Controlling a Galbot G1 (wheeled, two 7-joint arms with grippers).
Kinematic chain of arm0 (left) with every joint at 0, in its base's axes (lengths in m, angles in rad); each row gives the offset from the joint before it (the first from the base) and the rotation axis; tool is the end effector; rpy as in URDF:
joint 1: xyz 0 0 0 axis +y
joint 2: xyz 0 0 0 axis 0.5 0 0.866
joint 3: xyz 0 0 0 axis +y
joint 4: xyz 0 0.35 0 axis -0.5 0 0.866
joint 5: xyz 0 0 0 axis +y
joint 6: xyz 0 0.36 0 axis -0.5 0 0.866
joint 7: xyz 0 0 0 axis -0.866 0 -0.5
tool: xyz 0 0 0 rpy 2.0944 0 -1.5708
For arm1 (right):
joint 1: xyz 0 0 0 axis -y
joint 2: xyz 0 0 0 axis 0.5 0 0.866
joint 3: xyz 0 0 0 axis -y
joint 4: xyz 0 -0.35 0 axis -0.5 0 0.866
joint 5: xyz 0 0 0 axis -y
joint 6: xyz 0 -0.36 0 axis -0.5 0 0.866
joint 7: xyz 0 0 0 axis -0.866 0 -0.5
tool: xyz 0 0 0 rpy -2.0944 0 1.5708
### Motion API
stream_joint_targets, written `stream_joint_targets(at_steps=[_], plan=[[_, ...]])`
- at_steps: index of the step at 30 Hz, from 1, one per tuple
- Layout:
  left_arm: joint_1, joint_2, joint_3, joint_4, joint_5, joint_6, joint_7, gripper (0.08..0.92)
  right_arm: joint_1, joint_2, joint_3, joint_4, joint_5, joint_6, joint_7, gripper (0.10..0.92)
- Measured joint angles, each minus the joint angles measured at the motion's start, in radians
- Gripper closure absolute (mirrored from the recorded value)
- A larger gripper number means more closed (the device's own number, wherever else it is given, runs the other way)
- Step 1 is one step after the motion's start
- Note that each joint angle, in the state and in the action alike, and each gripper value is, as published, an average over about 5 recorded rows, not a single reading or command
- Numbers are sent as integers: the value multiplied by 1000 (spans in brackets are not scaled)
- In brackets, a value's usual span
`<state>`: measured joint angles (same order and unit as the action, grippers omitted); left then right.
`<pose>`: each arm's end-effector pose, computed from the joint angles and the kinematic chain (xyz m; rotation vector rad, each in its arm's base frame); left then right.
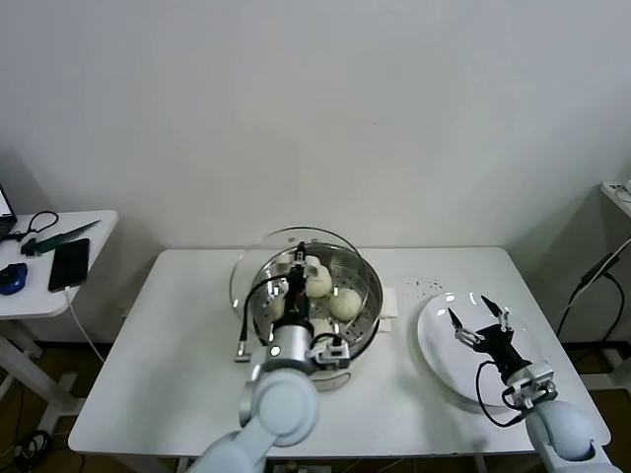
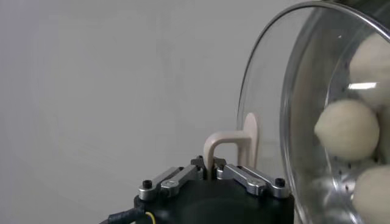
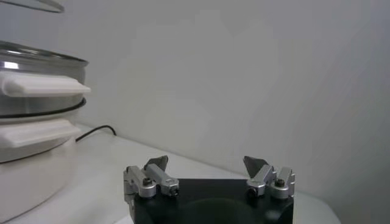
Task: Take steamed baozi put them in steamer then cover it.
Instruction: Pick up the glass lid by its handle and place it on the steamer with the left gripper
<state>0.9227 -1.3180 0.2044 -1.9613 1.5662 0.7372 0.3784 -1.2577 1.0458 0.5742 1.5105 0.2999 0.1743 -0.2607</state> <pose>0.2791 -0.1612 -0.2287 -0.0010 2.1972 2.1840 0.2857 -0.2020 -0.3806 0.3527 -3.0017 0.3367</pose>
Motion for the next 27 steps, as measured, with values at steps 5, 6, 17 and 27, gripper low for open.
stream_joint_targets(at_steps=[5,6,17,27], plan=[[-15,-46,30,50,11,-1,5,848,0,1,5,-5,-4,1,0,203],[-17,-52,32,60,11,-1,6,848,0,1,6,-6,-5,2,0,203],[-21,-91,27,142,8,-1,-1,848,5,8,9,-20,-16,10,-3,203],[-17,-111,6,178,7,-1,-18,848,4,7,14,-27,-21,16,-9,203]])
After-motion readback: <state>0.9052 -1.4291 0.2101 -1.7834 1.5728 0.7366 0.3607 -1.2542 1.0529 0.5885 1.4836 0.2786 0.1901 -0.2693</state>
